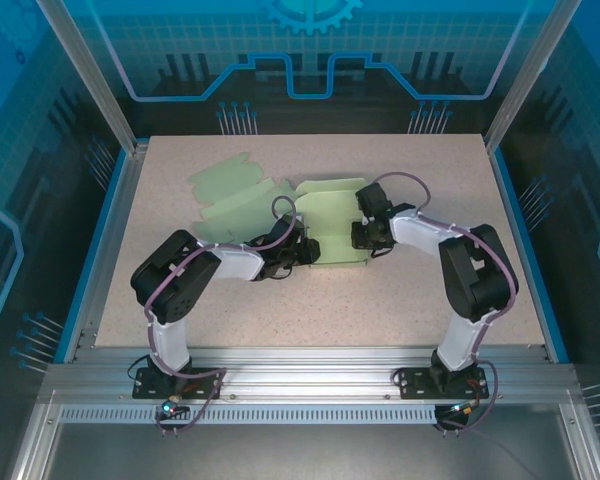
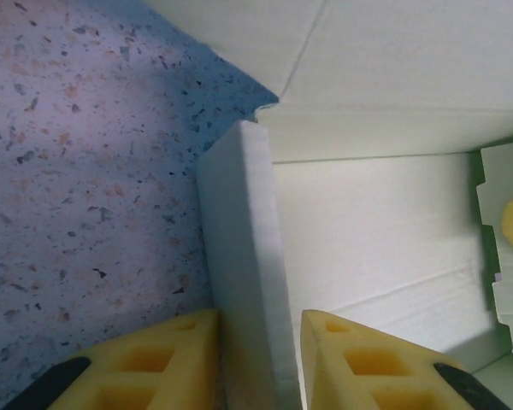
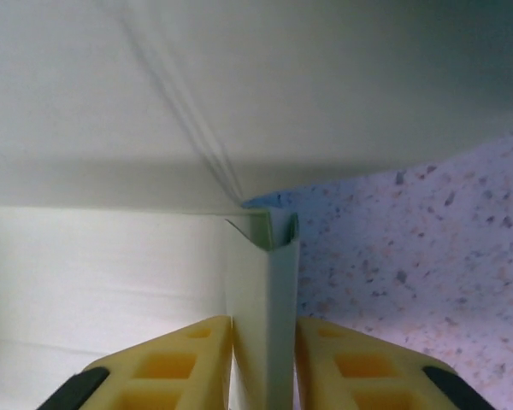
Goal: Fold the paper box
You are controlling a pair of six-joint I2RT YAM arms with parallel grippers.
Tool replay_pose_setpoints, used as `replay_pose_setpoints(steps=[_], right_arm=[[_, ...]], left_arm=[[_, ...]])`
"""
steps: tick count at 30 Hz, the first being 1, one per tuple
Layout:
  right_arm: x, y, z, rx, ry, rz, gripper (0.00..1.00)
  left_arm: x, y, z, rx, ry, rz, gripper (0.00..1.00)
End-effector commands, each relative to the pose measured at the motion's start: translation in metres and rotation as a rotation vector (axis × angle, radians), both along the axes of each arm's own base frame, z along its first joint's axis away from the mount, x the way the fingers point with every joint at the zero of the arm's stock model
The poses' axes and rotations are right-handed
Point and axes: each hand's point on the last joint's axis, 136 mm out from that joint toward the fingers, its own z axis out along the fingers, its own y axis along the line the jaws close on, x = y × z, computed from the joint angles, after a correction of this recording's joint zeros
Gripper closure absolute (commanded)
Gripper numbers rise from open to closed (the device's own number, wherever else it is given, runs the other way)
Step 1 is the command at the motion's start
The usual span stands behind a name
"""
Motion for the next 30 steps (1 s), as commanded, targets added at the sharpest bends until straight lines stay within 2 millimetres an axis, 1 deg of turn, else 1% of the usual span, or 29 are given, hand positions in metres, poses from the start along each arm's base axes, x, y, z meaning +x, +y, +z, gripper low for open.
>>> replay_pose_setpoints(steps=[1, 5, 9, 11, 13, 14, 15, 17, 19, 21, 24, 27, 30], right_arm=[[-0.007, -0.021, -0.01, -0.228, 0.039, 0.0, 0.82], [-0.006, -0.019, -0.015, -0.298, 0.05, 0.014, 0.82], [-0.009, -0.023, -0.017, -0.367, 0.064, 0.009, 0.82], [-0.011, -0.029, -0.017, -0.396, 0.076, -0.001, 0.83], [-0.013, -0.034, -0.017, -0.435, 0.082, -0.005, 0.85], [-0.014, -0.039, -0.016, -0.458, 0.087, -0.013, 0.87], [-0.016, -0.043, -0.015, -0.485, 0.094, -0.02, 0.92], [-0.018, -0.051, -0.012, -0.555, 0.1, -0.03, 0.96], [-0.018, -0.057, -0.01, -0.62, 0.108, -0.026, 0.97], [-0.019, -0.058, -0.012, -0.672, 0.12, -0.022, 0.97], [-0.02, -0.049, -0.017, -0.717, 0.131, 0.009, 0.97], [-0.02, -0.031, -0.024, -0.714, 0.138, 0.056, 0.96], [-0.022, -0.02, -0.031, -0.72, 0.148, 0.077, 0.96]], left_arm=[[0.004, -0.002, -0.001, 0.02, -0.007, 0.012, 0.7], [0.006, -0.002, 0.001, 0.018, -0.012, 0.018, 0.72], [0.008, 0.002, 0.0, 0.036, -0.017, 0.037, 0.78], [0.009, 0.004, 0.0, 0.047, -0.018, 0.047, 0.81], [0.011, 0.007, 0.001, 0.054, -0.021, 0.065, 0.87], [0.012, 0.008, 0.001, 0.058, -0.023, 0.076, 0.89], [0.013, 0.01, 0.002, 0.063, -0.027, 0.089, 0.91], [0.015, 0.014, 0.003, 0.071, -0.034, 0.111, 0.91], [0.016, 0.015, 0.004, 0.073, -0.041, 0.119, 0.91], [0.019, 0.014, 0.006, 0.072, -0.044, 0.123, 0.91], [0.022, 0.012, 0.008, 0.069, -0.046, 0.123, 0.91], [0.025, 0.009, 0.008, 0.068, -0.042, 0.124, 0.91], [0.028, 0.01, 0.008, 0.077, -0.04, 0.141, 0.9]])
